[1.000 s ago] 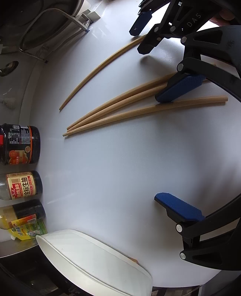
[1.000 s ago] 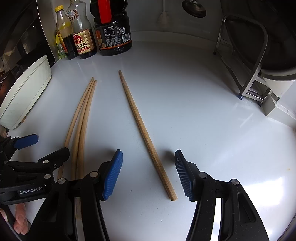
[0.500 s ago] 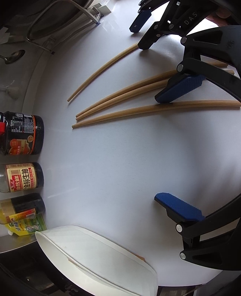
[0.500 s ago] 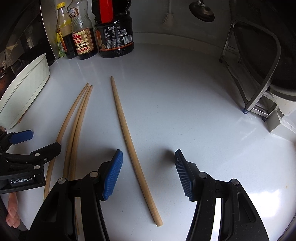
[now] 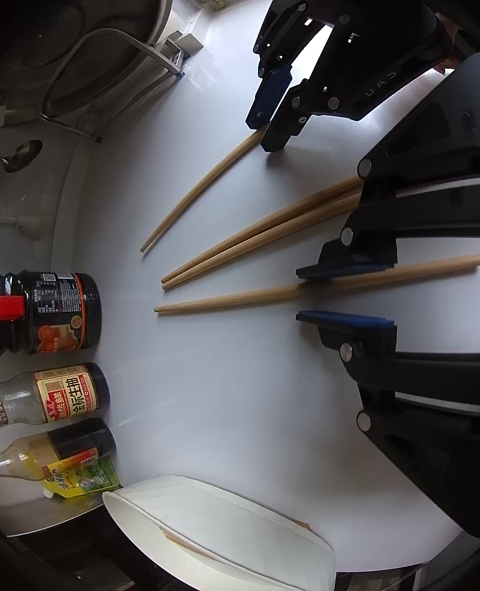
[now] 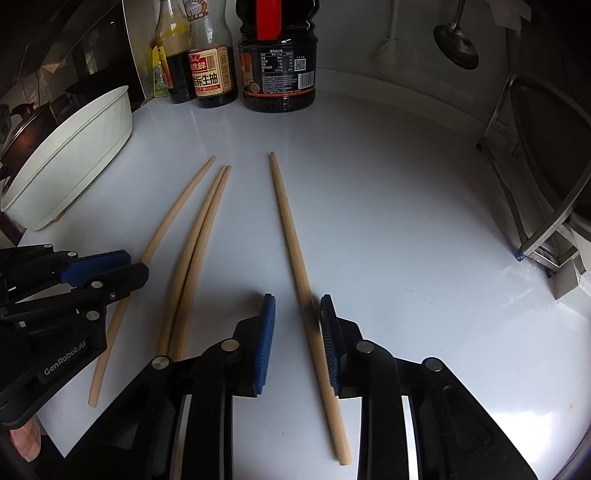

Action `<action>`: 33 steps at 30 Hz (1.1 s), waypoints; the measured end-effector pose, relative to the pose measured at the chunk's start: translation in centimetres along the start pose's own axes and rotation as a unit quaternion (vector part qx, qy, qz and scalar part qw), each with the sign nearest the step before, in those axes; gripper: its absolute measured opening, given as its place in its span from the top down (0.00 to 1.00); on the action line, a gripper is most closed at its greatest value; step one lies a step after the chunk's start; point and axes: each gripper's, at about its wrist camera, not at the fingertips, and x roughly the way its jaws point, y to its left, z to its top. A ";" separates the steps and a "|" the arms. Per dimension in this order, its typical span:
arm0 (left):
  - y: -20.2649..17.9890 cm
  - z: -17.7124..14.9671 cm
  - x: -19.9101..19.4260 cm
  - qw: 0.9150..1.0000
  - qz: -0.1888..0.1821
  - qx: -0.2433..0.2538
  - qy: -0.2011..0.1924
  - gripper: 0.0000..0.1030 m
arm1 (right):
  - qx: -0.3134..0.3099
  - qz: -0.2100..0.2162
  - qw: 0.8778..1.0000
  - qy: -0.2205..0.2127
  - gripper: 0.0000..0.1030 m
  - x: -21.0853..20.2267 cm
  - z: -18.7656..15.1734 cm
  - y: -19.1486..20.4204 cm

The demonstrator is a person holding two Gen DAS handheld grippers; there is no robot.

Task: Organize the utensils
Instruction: 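Close the left tool on one chopstick while the right tool grasps another, then carry the held chopsticks in both tools over the white basin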

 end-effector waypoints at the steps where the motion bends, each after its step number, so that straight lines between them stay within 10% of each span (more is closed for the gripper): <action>1: 0.0 0.0 0.0 1.000 -0.001 0.001 0.002 0.92 | -0.003 0.000 1.000 0.002 0.93 0.0 0.1 0.2; 20: 5.1 1.9 -6.1 0.999 -0.042 0.003 -0.010 0.93 | 0.077 0.023 0.996 -0.026 0.94 -6.0 2.5 2.8; 33: 20.2 4.6 -12.1 0.996 0.014 -0.065 -0.067 0.93 | 0.029 0.093 0.993 -0.069 0.94 -6.6 12.6 14.5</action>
